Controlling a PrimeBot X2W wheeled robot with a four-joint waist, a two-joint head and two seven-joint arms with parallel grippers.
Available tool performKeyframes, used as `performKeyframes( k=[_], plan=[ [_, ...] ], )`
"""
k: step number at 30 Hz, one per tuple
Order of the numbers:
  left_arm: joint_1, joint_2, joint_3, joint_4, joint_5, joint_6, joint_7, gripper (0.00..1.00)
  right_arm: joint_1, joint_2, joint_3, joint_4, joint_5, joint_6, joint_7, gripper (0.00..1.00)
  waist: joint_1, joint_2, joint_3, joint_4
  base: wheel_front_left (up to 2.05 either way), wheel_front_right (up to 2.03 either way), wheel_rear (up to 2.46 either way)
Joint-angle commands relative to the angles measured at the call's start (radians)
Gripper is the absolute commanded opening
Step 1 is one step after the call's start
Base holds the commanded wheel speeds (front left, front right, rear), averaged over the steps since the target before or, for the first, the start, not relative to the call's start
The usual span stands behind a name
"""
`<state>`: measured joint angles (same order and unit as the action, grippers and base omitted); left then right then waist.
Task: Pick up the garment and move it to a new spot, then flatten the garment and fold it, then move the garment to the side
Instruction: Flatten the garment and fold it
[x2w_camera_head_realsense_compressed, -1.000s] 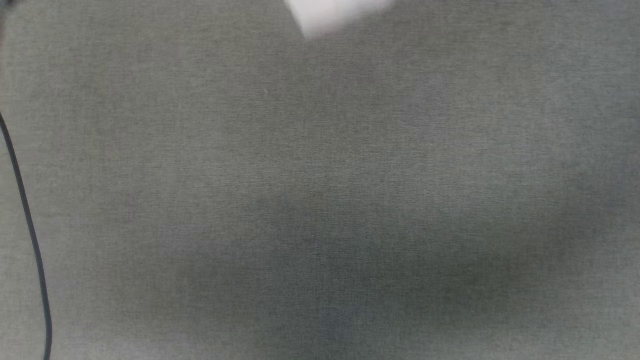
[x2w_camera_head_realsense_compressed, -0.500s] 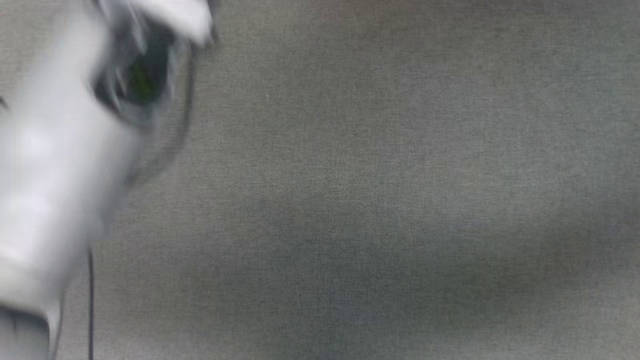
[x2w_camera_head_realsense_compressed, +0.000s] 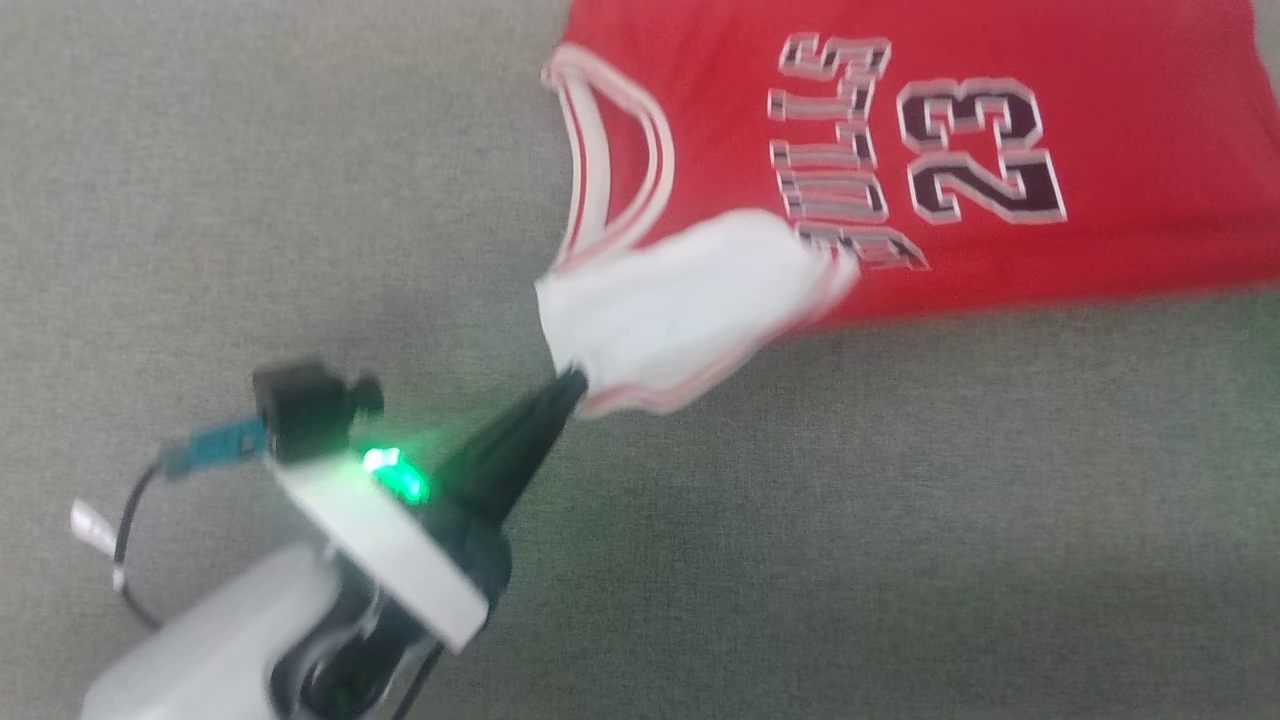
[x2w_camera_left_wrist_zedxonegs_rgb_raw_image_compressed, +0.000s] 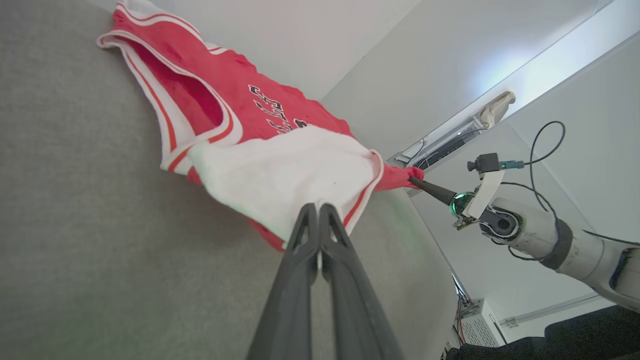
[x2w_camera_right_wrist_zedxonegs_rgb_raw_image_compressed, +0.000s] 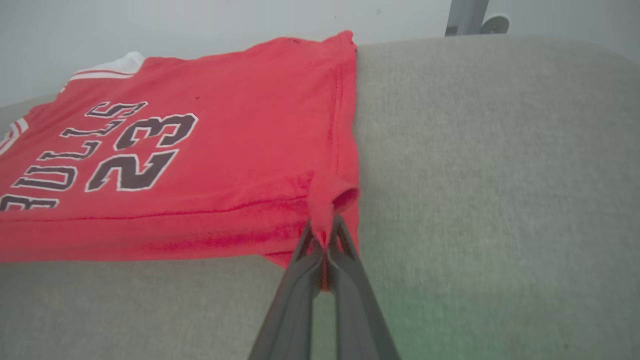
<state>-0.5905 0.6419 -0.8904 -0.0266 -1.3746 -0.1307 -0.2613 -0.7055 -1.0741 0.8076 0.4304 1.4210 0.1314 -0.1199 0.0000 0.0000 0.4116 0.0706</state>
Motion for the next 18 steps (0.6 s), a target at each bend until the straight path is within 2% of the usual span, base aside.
performKeyframes(
  k=[1,4,9,11,18],
  plan=[
    [0.069,0.026,0.011,-0.032,0.020,0.000,-0.004,0.00,0.066,-0.026,0.009,-0.035,0.022,-0.001,-0.022,0.00,0.0000,0.0000,-0.026,-0.001,0.00,0.00,0.00],
    [0.169,0.065,0.018,-0.065,0.064,0.000,-0.005,0.00,0.169,-0.066,0.022,-0.098,0.054,-0.001,-0.050,0.00,0.0000,0.0000,-0.046,-0.007,0.00,0.00,0.00],
    [0.290,0.098,0.040,-0.106,0.104,0.000,-0.005,0.00,0.287,-0.117,0.028,-0.170,0.103,-0.002,-0.094,0.00,0.0000,0.0000,-0.062,-0.016,0.00,0.00,0.00],
    [0.365,0.115,0.056,-0.154,0.119,0.000,-0.005,0.00,0.370,-0.156,0.022,-0.218,0.140,-0.002,-0.121,0.00,0.0000,0.0000,-0.068,-0.022,0.00,0.00,0.00],
    [0.422,0.128,0.122,-0.212,0.144,0.000,-0.005,0.00,0.457,-0.190,-0.020,-0.296,0.155,-0.002,-0.144,0.00,0.0000,0.0000,-0.073,-0.033,0.00,0.00,0.00]
  ],
)
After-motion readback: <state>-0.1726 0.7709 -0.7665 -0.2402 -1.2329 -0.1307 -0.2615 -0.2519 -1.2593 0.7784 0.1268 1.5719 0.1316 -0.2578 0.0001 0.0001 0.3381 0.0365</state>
